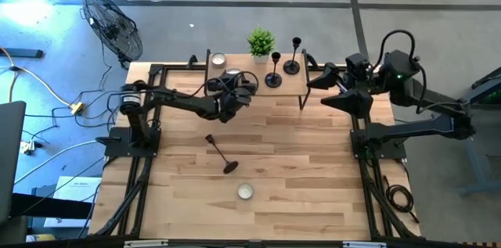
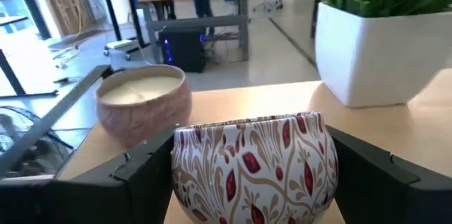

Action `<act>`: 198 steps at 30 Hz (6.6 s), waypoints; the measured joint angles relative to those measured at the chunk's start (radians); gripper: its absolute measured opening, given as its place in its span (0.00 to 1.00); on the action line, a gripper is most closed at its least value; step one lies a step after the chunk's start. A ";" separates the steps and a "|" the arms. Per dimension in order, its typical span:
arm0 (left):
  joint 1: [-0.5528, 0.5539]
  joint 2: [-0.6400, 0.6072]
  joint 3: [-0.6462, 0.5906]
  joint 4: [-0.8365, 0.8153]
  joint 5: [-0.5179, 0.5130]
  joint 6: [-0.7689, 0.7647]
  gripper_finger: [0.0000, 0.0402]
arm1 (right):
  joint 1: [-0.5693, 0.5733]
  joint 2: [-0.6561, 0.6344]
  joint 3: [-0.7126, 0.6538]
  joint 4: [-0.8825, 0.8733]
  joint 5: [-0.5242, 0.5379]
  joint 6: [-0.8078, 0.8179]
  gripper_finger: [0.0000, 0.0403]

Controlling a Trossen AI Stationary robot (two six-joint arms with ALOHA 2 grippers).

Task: Pick & Place candle stick holders
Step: Put the white red scented candle on the shelf, then put the black left candle holder on the shelf

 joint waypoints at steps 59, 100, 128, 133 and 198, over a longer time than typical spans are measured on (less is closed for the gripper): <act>-0.349 -0.047 0.509 0.085 -0.242 1.291 0.86 | 0.000 -0.050 0.000 0.126 -0.363 0.086 0.93; -0.858 -0.161 0.870 -0.306 -0.284 1.188 0.86 | 0.000 -0.141 0.000 0.074 -0.377 0.007 0.93; -1.023 -0.284 1.239 -1.104 -0.282 0.991 0.62 | 0.001 -0.103 0.000 0.053 -0.216 0.009 0.93; -1.077 -0.299 1.239 -1.118 -0.283 0.987 0.45 | 0.001 -0.102 0.000 0.045 -0.169 0.001 0.93; -0.461 -0.443 1.281 -1.753 0.948 0.435 0.33 | 0.032 0.055 0.000 0.090 0.008 0.006 0.93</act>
